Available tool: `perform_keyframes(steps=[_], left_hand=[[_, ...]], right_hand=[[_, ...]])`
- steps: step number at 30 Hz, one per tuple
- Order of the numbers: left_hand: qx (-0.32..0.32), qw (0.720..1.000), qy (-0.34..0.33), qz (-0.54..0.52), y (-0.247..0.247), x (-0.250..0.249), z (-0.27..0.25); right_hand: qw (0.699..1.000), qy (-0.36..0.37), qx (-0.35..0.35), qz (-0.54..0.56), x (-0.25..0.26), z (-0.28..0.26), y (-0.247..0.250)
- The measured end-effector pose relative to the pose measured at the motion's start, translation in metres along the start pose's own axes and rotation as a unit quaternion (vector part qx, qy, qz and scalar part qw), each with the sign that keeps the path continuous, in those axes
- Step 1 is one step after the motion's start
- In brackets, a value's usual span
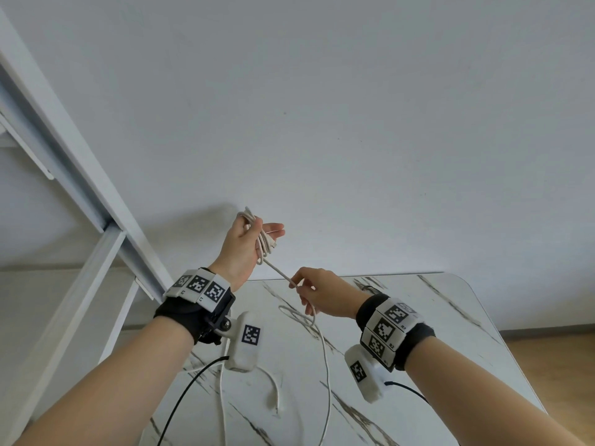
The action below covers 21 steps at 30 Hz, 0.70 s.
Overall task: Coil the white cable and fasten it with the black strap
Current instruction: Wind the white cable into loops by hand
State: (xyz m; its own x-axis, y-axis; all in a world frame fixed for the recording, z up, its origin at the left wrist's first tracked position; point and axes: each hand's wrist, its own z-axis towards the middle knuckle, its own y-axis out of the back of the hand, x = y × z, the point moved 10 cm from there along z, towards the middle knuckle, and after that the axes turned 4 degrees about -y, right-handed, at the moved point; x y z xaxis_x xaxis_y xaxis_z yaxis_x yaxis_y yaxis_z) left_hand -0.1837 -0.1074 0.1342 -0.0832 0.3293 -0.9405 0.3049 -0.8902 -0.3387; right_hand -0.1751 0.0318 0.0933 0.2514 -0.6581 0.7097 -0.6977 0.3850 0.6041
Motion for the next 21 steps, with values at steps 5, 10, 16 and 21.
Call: perform_keyframes(steps=[5,10,16,21], left_hand=[[0.003,0.998,-0.018,0.066,0.009,-0.006,-0.001],[0.053,0.974,0.015,0.218,0.004,0.005,-0.011],[0.136,0.939,0.105,0.298,0.001,0.033,-0.025],[0.205,0.920,0.149,0.300,-0.014,0.041,-0.044]], right_hand=[[0.999,0.021,0.017,-0.028,0.006,-0.007,-0.002],[0.996,0.058,-0.012,-0.060,0.026,-0.008,0.010],[0.986,0.108,-0.044,-0.117,0.048,-0.012,0.029],[0.987,0.108,-0.036,-0.114,0.054,-0.009,0.032]])
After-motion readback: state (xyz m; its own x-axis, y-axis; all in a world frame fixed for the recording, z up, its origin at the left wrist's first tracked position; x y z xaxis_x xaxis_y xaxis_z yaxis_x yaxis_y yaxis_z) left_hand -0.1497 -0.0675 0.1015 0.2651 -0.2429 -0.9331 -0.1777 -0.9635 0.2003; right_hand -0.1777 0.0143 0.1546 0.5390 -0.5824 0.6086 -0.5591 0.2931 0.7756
